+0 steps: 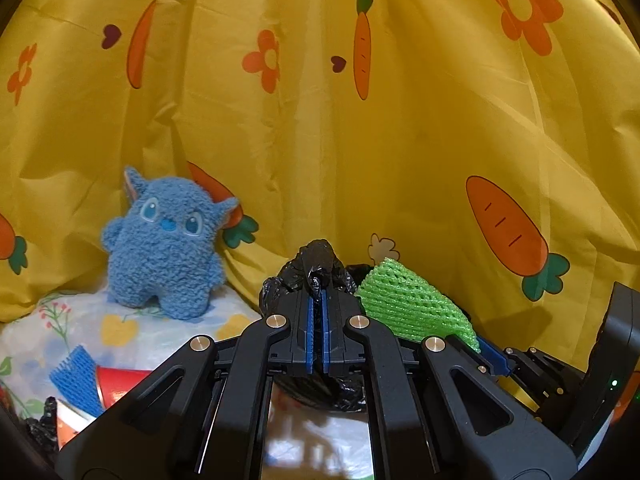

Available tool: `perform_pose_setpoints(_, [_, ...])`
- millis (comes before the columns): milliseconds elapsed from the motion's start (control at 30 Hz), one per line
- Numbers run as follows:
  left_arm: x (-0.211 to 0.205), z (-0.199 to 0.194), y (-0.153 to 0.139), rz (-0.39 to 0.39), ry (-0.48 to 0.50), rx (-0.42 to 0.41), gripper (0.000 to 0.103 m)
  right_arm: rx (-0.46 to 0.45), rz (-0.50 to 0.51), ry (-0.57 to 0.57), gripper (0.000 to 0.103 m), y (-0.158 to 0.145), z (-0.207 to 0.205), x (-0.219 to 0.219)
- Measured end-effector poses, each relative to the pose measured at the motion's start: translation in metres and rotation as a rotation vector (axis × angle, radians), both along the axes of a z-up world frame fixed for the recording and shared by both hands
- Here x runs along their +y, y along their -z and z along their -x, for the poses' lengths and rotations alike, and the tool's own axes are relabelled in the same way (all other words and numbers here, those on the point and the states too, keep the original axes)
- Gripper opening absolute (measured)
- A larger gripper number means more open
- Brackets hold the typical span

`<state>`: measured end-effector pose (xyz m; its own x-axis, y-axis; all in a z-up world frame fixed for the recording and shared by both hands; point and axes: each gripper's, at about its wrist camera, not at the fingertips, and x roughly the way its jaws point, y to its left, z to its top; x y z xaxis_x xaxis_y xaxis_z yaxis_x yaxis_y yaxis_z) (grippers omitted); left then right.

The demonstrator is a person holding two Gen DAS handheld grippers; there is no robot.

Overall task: Collect trash
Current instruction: 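Carry the green mesh and black bag over the trash bag and open both tools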

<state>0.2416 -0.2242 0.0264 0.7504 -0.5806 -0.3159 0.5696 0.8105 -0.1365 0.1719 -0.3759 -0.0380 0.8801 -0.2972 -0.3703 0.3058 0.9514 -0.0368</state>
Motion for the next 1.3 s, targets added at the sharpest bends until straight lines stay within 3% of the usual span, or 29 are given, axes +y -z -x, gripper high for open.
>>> perform_pose_setpoints(333, [-0.058,-0.042,0.029,-0.016,0.088,0.056,0.002,0.041,0.01,0.082,0.015,0.016,-0.03,-0.032])
perform_pose_setpoints(700, [-0.085,-0.065,0.057,-0.058,0.143,0.121,0.003,0.096,0.026,0.09,0.02,0.033,-0.048,-0.045])
perform_pose_setpoints(867, [-0.095,-0.068,0.066,-0.087,0.179,0.138,0.003,0.105,0.024,0.09,0.034,0.036,-0.051,-0.05])
perform_pose_setpoints(933, [-0.097,-0.069,0.068,-0.099,0.183,0.15,0.009,0.11,0.024,0.092,0.036,0.038,-0.051,-0.05])
perform_pose_setpoints(1000, [-0.096,-0.071,0.07,-0.104,0.173,0.158,0.026,0.112,0.026,0.094,0.038,0.039,-0.049,-0.051])
perform_pose_setpoints(1067, [-0.09,-0.071,0.069,-0.087,0.154,0.154,0.057,0.114,0.024,0.095,0.043,0.039,-0.047,-0.052])
perform_pose_setpoints(1100, [-0.086,-0.071,0.069,-0.079,0.139,0.145,0.066,0.113,0.023,0.096,0.046,0.039,-0.046,-0.052])
perform_pose_setpoints(1300, [-0.059,-0.07,0.062,-0.061,0.045,0.155,0.079,0.113,0.022,0.096,0.055,0.039,-0.037,-0.049])
